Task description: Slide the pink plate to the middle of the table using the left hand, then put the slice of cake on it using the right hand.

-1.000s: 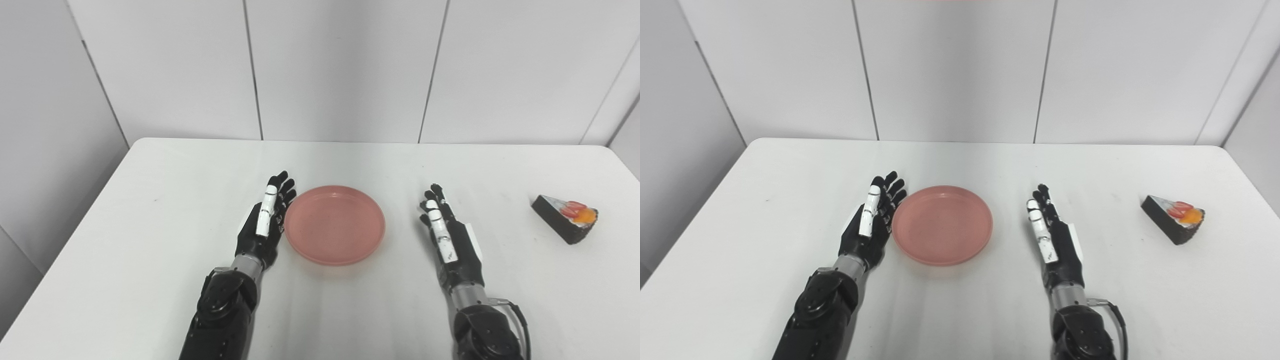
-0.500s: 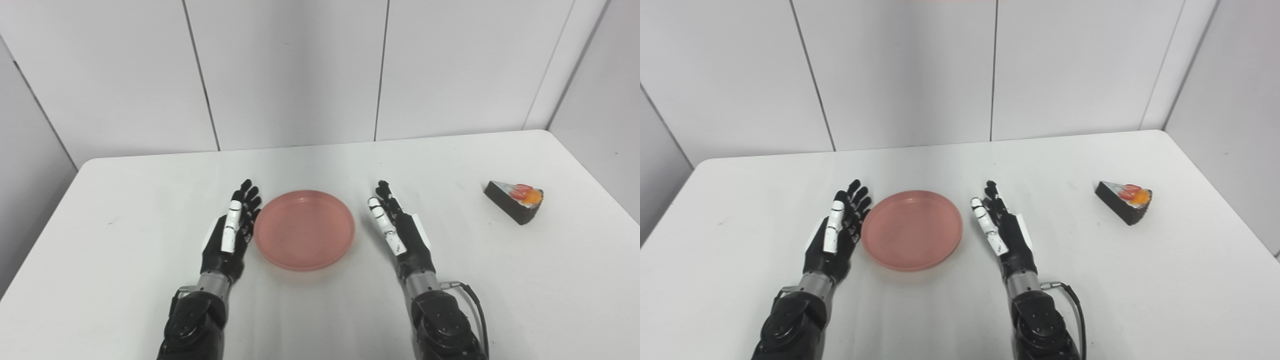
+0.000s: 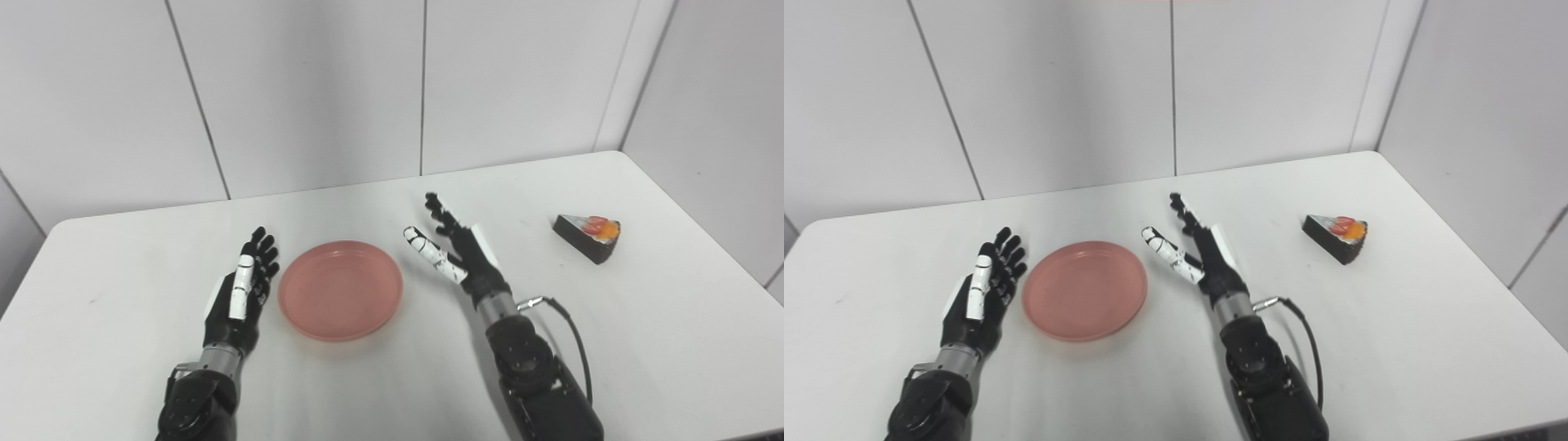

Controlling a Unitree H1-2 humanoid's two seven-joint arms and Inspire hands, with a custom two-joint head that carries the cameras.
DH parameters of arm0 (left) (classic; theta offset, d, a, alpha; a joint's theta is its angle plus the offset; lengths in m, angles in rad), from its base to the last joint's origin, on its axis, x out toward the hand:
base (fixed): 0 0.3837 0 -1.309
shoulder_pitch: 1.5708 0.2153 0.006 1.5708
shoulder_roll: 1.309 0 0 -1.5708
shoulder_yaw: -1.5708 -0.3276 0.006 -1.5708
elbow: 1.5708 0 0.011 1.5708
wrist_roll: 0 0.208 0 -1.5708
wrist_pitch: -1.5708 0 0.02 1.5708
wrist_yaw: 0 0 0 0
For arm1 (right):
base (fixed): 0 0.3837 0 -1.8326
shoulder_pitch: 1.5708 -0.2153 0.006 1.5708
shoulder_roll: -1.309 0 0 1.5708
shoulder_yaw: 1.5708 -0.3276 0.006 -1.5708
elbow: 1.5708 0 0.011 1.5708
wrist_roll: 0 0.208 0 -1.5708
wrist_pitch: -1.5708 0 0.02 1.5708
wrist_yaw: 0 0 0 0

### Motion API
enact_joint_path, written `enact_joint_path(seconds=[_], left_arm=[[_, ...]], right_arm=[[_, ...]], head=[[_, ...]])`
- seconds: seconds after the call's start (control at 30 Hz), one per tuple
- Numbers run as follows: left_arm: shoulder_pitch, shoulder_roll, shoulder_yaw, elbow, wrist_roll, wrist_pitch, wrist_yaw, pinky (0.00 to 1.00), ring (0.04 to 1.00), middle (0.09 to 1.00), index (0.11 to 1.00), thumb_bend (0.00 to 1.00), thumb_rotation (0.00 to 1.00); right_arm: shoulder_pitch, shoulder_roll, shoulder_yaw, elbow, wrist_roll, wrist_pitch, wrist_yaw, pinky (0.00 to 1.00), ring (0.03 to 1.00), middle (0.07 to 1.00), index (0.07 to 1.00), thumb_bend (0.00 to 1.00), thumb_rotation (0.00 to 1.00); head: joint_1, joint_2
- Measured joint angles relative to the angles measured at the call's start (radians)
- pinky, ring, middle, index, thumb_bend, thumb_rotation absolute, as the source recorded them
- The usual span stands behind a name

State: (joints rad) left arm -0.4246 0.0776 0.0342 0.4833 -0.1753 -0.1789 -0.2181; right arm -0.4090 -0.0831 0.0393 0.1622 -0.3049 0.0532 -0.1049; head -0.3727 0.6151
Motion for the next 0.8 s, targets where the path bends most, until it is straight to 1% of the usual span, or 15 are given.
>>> enact_joint_path(seconds=[0.1,0.13,0.17,0.27,0.3,0.33,0.37,0.4,0.43,0.5,0.6,0.67,0.73,0.8], left_arm=[[-0.008,0.005,0.002,0.016,0.0,-0.01,0.0,1.0,1.0,1.0,1.0,0.6,1.0],[-0.009,0.005,0.002,0.018,-0.001,-0.013,-0.001,1.0,1.0,1.0,1.0,0.6,1.0],[-0.01,0.006,0.002,0.021,-0.001,-0.016,-0.001,1.0,1.0,1.0,1.0,0.6,1.0],[-0.014,0.009,0.002,0.03,-0.001,-0.034,-0.003,1.0,1.0,1.0,1.0,0.57,1.0],[-0.015,0.01,0.003,0.035,-0.002,-0.04,-0.004,1.0,1.0,1.0,1.0,0.57,1.0],[-0.017,0.011,0.004,0.042,-0.002,-0.047,-0.006,1.0,1.0,1.0,1.0,0.57,1.0],[-0.021,0.012,0.006,0.05,-0.002,-0.052,-0.007,1.0,1.0,1.0,1.0,0.59,1.0],[-0.025,0.015,0.006,0.057,-0.003,-0.055,-0.008,1.0,1.0,1.0,1.0,0.6,1.0],[-0.03,0.018,0.007,0.067,-0.003,-0.056,-0.011,1.0,1.0,1.0,1.0,0.61,1.0],[-0.043,0.024,0.008,0.092,-0.004,-0.061,-0.021,1.0,1.0,1.0,1.0,0.62,1.0],[-0.061,0.034,0.011,0.125,-0.005,-0.083,-0.03,1.0,1.0,1.0,1.0,0.6,1.0],[-0.064,0.043,0.012,0.132,-0.005,-0.088,-0.033,1.0,1.0,1.0,1.0,0.6,1.0],[-0.064,0.046,0.015,0.133,-0.01,-0.087,-0.042,1.0,1.0,1.0,1.0,0.6,1.0],[-0.065,0.048,0.017,0.138,-0.02,-0.088,-0.048,1.0,1.0,1.0,1.0,0.59,1.0]], right_arm=[[-0.007,-0.027,-0.009,-0.007,-0.019,0.019,-0.001,0.84,0.894,0.91,0.899,0.61,0.59],[-0.008,-0.038,-0.009,-0.01,-0.026,0.026,0.001,0.85,0.901,0.912,0.9,0.63,0.57],[-0.009,-0.048,-0.009,-0.016,-0.033,0.042,0.005,0.84,0.9,0.911,0.899,0.64,0.57],[-0.02,-0.086,-0.008,-0.034,-0.058,0.096,0.021,0.81,0.882,0.897,0.883,0.67,0.53],[-0.025,-0.104,-0.005,-0.041,-0.075,0.118,0.028,0.81,0.881,0.896,0.882,0.67,0.53],[-0.03,-0.119,-0.004,-0.046,-0.087,0.138,0.03,0.8,0.879,0.895,0.881,0.67,0.53],[-0.034,-0.129,-0.003,-0.049,-0.102,0.147,0.031,0.8,0.875,0.894,0.88,0.68,0.51],[-0.038,-0.14,0.001,-0.056,-0.117,0.16,0.031,0.8,0.873,0.893,0.879,0.68,0.5],[-0.041,-0.147,0.004,-0.06,-0.132,0.174,0.031,0.8,0.873,0.894,0.879,0.68,0.49],[-0.049,-0.158,0.007,-0.061,-0.164,0.207,0.031,0.79,0.872,0.901,0.879,0.7,0.48],[-0.057,-0.171,0.011,-0.067,-0.221,0.295,0.032,0.77,0.869,0.904,0.88,0.71,0.47],[-0.061,-0.182,0.013,-0.072,-0.254,0.341,0.032,0.75,0.863,0.904,0.888,0.71,0.44],[-0.062,-0.207,0.017,-0.074,-0.283,0.364,0.033,0.76,0.868,0.908,0.895,0.71,0.44],[-0.062,-0.236,0.02,-0.079,-0.315,0.382,0.033,0.76,0.867,0.906,0.895,0.72,0.45]], head=[[-0.009,-0.002],[-0.009,-0.002],[-0.02,-0.005],[-0.067,-0.012],[-0.068,-0.012],[-0.096,-0.015],[-0.097,-0.015],[-0.126,-0.023],[-0.126,-0.023],[-0.162,-0.034],[-0.17,-0.035],[-0.183,-0.038],[-0.183,-0.038],[-0.198,-0.043]])
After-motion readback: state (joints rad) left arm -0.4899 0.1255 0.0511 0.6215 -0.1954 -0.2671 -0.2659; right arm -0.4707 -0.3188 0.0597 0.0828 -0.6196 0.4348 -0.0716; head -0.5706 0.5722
